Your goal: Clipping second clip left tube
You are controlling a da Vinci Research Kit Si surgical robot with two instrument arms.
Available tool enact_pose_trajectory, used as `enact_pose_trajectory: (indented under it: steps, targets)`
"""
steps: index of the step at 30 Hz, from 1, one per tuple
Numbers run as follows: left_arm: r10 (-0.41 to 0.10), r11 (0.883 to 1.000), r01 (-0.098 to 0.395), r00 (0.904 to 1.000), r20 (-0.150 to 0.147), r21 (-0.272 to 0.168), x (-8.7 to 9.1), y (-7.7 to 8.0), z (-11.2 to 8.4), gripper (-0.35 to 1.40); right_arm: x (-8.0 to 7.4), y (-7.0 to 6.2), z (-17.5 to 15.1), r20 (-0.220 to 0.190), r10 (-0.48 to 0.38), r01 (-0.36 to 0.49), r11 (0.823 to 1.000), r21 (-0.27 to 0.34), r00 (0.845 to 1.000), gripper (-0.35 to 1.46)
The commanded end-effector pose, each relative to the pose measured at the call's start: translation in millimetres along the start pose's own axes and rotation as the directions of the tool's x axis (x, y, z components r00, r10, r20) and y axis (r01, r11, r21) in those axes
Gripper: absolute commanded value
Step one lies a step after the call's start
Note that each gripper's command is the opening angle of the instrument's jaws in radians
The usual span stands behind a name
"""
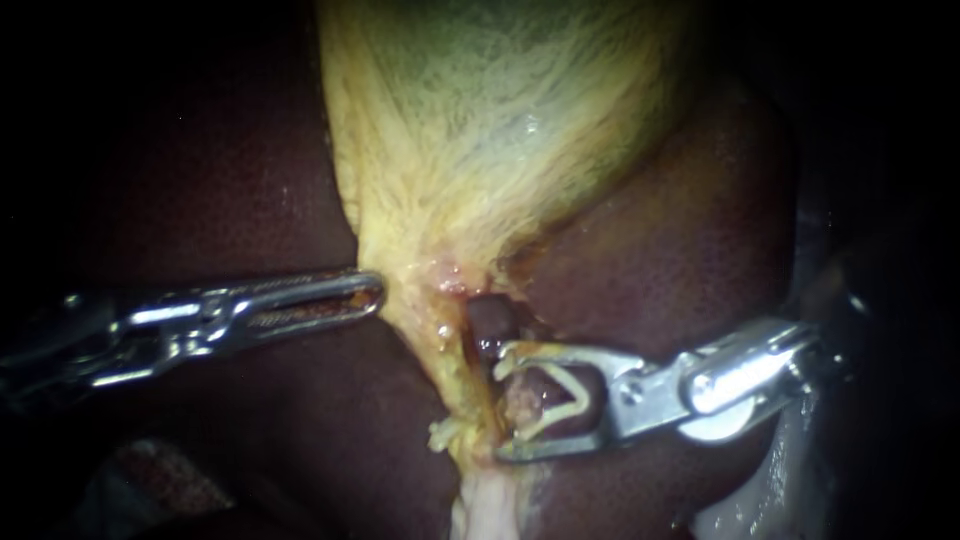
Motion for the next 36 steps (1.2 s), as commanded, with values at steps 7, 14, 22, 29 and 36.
enact_pose_trajectory:
  steps: [7,14,22,29,36]
  targets:
    - [-0.002,1.0,0.002,1.0,0.001,-0.002,-0.2,-0.7,-0.4,-0.35,-1.7,1.4,2.7,0.007,0.032,-0.032,0.999,-0.009,0.999,0.59]
    - [-0.004,1.0,0.004,1.0,0.0,-0.002,-0.5,-1.0,-0.9,-0.35,-4.6,2.8,3.1,0.117,0.032,-0.031,0.999,-0.011,0.993,0.58]
    - [-0.005,1.0,0.005,1.0,-0.003,-0.004,-0.8,-1.0,-1.3,-0.35,-6.1,3.8,3.0,0.157,0.032,-0.027,0.999,-0.035,0.987,0.57]
    - [-0.007,1.0,0.007,1.0,-0.003,-0.005,-1.0,-1.4,-1.5,-0.35,-6.1,3.7,4.5,0.164,0.031,-0.025,0.999,-0.04,0.986,0.57]
    - [-0.008,1.0,0.008,1.0,0.0,-0.005,-1.2,-1.7,-1.5,-0.35,-5.8,2.2,6.5,0.165,0.02,-0.019,1.0,-0.013,0.986,0.58]
